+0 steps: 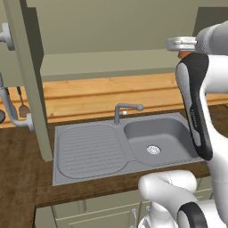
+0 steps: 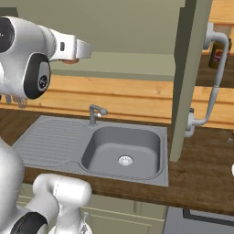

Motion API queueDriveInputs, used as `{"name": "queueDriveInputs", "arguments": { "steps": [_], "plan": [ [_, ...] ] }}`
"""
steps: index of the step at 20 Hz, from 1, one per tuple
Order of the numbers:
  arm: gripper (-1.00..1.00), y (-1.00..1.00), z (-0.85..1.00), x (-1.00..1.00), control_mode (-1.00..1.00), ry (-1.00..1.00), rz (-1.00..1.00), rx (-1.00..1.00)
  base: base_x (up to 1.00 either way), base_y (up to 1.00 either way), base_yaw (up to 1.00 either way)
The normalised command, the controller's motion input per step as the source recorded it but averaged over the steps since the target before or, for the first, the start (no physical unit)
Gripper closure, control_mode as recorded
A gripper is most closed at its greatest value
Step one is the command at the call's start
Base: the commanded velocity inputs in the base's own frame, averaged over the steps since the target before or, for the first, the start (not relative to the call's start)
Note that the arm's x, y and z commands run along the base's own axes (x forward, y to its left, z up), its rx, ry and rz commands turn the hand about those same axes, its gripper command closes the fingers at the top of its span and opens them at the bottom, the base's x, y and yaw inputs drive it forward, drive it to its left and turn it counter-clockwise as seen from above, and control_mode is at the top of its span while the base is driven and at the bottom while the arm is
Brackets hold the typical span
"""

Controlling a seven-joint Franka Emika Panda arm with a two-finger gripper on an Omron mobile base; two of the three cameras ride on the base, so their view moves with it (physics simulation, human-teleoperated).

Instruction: From the different types of pastries on the counter, select a croissant and place it on the cutting board. Then retrieve a jar of jam from the cabinet and place it alongside the croissant on the cutting board.

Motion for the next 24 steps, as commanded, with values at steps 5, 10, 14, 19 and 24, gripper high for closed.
{"name": "queueDriveInputs", "arguments": {
  "steps": [5, 10, 14, 19, 24],
  "plan": [
    [1.00, 0.28, 0.00, -0.98, -1.00, 0.00, 0.00, 0.00, 0.00, 0.00, 0.00],
    [1.00, 0.22, 0.00, -0.73, -1.00, 0.00, 0.00, 0.00, 0.00, 0.00, 0.00],
    [1.00, 0.11, 0.00, -0.38, -1.00, 0.00, 0.00, 0.00, 0.00, 0.00, 0.00],
    [1.00, 0.06, 0.00, -0.11, 1.00, 0.02, 0.00, 0.00, -0.03, 0.01, 0.00],
    [1.00, 0.00, 0.00, 0.00, 1.00, 0.00, 0.00, 0.00, -0.70, 0.07, 0.00]
  ]
}}
